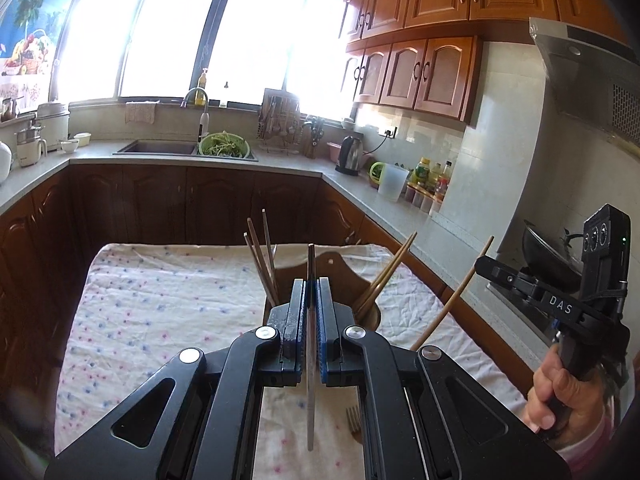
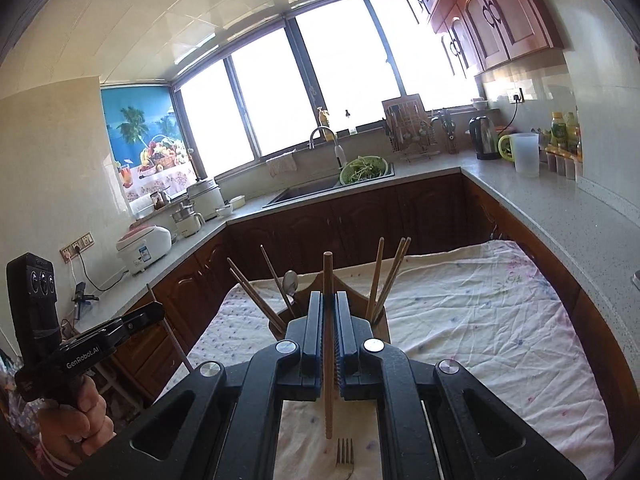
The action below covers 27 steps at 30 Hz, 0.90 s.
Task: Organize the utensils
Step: 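Lift and carry both held chopsticks over the wooden holder, then open the left tool over the holder while the right tool releases its chopstick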
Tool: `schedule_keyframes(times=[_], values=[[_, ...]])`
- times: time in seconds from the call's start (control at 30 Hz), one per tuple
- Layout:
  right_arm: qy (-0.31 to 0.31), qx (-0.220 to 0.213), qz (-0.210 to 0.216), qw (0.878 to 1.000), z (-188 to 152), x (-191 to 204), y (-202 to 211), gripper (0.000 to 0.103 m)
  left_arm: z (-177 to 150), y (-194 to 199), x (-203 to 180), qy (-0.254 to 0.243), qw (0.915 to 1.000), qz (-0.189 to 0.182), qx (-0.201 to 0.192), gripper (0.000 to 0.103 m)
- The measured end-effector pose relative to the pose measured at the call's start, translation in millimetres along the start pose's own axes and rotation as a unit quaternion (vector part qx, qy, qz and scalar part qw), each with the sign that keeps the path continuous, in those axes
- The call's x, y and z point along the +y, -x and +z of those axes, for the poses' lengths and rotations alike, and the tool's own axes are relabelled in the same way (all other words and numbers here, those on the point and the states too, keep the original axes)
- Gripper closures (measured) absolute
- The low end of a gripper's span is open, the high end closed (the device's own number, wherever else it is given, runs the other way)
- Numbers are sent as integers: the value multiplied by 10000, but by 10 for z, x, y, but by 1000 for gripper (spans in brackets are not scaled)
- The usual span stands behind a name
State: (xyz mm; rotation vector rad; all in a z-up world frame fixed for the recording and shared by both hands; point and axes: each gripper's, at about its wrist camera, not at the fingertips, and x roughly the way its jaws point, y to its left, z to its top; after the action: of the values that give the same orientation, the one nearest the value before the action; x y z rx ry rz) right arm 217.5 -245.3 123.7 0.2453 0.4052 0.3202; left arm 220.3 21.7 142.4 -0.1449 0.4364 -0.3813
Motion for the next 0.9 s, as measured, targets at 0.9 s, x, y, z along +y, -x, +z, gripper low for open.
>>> schedule_keyframes(times=[0.9], values=[[28,-152,-358,9992,80,-190,-813,98,197,-1135,192,409,9939,862,-553,99]])
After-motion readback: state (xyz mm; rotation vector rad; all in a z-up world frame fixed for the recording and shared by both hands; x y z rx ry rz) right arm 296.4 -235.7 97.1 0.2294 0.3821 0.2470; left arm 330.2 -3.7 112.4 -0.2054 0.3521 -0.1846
